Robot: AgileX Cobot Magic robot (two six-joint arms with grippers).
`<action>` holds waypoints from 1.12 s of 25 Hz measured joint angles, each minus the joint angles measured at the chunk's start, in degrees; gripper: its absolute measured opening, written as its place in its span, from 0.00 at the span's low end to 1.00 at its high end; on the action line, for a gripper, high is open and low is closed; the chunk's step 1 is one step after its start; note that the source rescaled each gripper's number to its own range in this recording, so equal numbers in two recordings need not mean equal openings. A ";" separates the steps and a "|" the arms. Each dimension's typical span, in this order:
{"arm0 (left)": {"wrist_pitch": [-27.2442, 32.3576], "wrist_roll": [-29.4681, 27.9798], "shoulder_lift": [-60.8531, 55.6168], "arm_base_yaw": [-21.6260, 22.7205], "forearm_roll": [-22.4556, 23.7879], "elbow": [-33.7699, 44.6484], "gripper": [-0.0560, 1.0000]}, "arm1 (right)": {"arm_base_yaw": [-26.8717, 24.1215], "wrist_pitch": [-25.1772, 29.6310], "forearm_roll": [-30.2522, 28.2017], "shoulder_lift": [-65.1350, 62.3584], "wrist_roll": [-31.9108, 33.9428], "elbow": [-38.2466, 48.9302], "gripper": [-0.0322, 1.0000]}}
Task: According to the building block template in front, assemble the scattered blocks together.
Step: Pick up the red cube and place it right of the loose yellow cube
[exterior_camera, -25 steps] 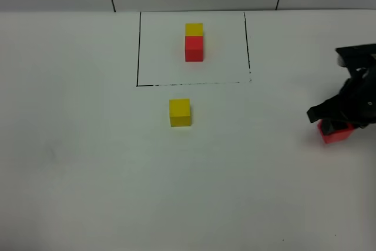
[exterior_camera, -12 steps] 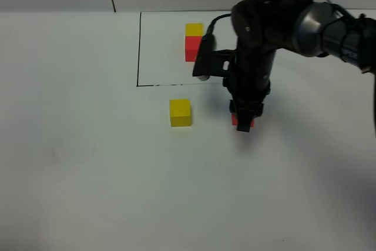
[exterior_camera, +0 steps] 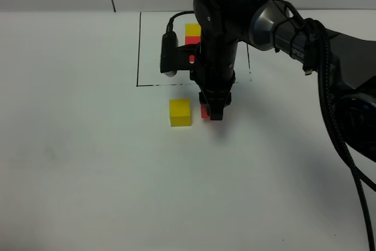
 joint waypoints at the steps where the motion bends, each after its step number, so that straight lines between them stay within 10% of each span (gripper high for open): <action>1: 0.00 0.00 0.00 0.00 0.00 0.00 0.65 | 0.05 0.19 0.12 0.94 -0.18 -0.76 0.04; 28: 0.00 0.00 0.00 0.00 0.00 0.00 0.65 | 0.79 0.31 2.24 5.86 0.71 -4.40 0.04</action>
